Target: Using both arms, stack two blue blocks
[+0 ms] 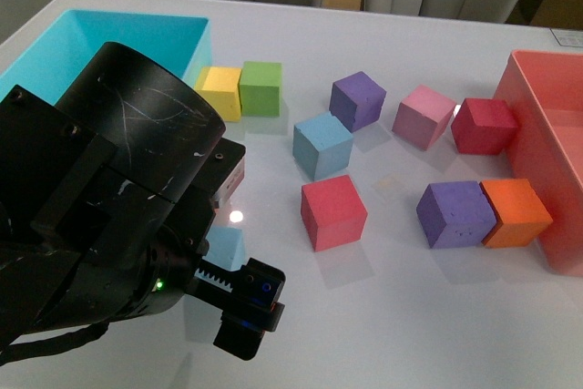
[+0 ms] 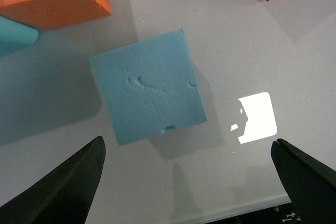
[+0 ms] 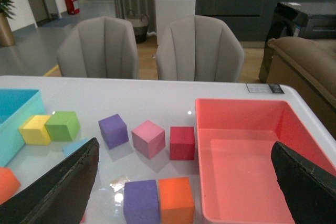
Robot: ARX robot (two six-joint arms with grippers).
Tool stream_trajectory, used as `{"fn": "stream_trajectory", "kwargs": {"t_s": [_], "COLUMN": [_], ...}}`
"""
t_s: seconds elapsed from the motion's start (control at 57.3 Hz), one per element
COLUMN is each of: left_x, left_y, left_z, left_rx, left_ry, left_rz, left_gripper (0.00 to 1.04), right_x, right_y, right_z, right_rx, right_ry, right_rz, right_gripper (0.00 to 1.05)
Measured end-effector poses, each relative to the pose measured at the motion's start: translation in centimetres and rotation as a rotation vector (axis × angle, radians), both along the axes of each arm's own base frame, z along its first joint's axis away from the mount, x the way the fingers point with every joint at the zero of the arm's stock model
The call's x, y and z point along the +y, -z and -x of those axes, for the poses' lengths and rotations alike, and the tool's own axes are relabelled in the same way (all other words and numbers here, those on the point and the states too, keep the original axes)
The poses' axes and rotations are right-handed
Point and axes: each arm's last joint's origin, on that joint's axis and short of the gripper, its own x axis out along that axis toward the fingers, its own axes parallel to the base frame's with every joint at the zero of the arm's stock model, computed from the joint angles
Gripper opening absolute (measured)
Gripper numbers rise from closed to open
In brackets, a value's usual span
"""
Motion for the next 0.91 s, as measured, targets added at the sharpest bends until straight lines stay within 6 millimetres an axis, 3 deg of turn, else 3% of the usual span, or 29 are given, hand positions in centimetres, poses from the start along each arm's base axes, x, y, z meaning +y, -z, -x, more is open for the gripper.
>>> {"fn": "stream_trajectory", "kwargs": {"t_s": [0.454, 0.907], "left_x": [-0.2, -0.3], "left_y": [0.9, 2.9], "left_z": [-3.1, -4.4], "left_rx": [0.007, 0.044], "left_ry": [-0.043, -0.058], "left_rz": [-0.067, -0.106], "left_gripper": [0.96, 0.96], "right_x": [0.0, 0.0], "right_y": [0.0, 0.0], "right_z": [0.0, 0.0], "right_rx": [0.0, 0.0], "right_ry": [0.0, 0.0], "right_rz": [0.0, 0.0], "right_gripper": [0.96, 0.96]}}
